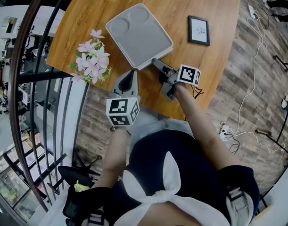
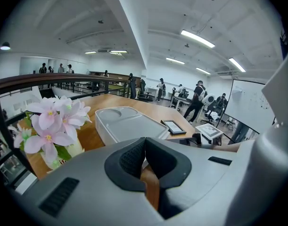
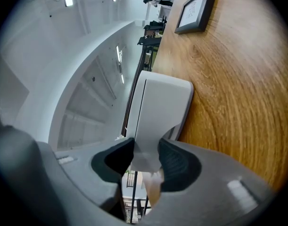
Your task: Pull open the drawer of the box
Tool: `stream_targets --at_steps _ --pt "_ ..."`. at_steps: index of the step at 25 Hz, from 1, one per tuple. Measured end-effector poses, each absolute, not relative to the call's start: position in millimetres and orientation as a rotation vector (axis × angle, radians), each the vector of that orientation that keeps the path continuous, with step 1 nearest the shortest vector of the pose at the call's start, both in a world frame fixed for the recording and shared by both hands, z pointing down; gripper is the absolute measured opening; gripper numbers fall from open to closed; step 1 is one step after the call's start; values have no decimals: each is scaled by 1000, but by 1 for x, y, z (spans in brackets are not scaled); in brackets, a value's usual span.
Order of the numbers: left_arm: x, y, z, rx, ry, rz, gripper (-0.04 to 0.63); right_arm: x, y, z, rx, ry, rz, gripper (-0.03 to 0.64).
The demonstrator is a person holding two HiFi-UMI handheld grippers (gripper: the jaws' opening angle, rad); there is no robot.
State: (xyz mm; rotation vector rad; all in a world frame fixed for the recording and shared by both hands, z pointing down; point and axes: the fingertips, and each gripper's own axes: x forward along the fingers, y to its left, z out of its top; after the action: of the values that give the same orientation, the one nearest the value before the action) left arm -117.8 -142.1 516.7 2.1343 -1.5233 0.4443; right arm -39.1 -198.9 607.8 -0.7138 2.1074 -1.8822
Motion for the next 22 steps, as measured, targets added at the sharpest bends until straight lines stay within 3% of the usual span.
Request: stream_targets --at_steps 22 --pt "-121 -134 515 2138 -1521 446 18 -30 -184 609 -765 2062 -1945 163"
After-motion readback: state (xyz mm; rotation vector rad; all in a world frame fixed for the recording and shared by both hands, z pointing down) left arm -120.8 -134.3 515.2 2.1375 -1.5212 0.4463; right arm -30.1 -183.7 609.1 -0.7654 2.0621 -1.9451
